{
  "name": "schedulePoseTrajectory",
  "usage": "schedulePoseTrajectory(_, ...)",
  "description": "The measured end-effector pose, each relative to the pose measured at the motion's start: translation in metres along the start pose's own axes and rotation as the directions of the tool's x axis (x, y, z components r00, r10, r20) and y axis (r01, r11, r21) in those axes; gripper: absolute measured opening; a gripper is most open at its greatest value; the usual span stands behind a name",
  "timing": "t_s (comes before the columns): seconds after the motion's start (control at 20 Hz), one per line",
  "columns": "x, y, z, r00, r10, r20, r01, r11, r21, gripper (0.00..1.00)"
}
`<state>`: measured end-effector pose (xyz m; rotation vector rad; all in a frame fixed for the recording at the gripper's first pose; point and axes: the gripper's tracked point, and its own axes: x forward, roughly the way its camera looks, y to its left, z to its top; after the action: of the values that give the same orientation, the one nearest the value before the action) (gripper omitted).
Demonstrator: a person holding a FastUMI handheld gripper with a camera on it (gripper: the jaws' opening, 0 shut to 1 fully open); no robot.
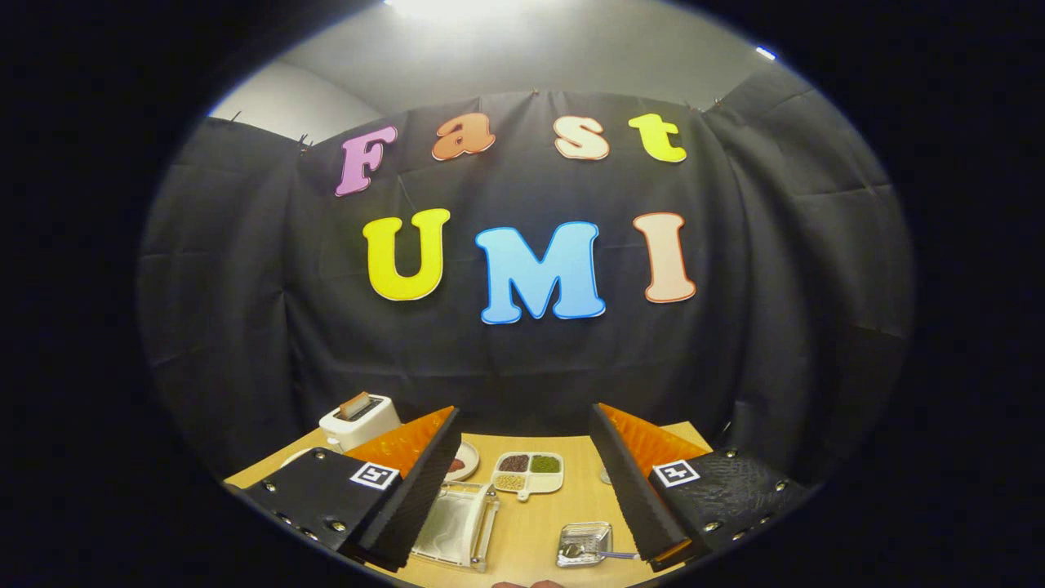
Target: Take the plate from the dish rack, then take the spoon from the basket and place it into the plate.
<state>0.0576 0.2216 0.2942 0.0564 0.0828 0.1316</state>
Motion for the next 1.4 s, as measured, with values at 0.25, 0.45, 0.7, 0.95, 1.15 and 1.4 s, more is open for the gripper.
schedulePoseTrajectory(0.25,0.02,0.033,-0.032,0.982,-0.005,-0.187,0.014,0.999,0.047,0.97)
schedulePoseTrajectory(0.45,0.039,0.061,-0.058,0.945,0.021,-0.327,0.013,0.995,0.102,0.97)
schedulePoseTrajectory(0.7,0.053,0.08,-0.084,0.895,0.008,-0.446,0.053,0.991,0.126,0.97)
schedulePoseTrajectory(0.95,0.064,0.084,-0.113,0.827,-0.032,-0.561,0.113,0.987,0.112,0.99)
schedulePoseTrajectory(1.15,0.067,0.094,-0.141,0.765,-0.065,-0.641,0.145,0.987,0.073,0.99)
schedulePoseTrajectory(1.4,0.076,0.102,-0.165,0.7,-0.107,-0.706,0.166,0.986,0.015,0.99)
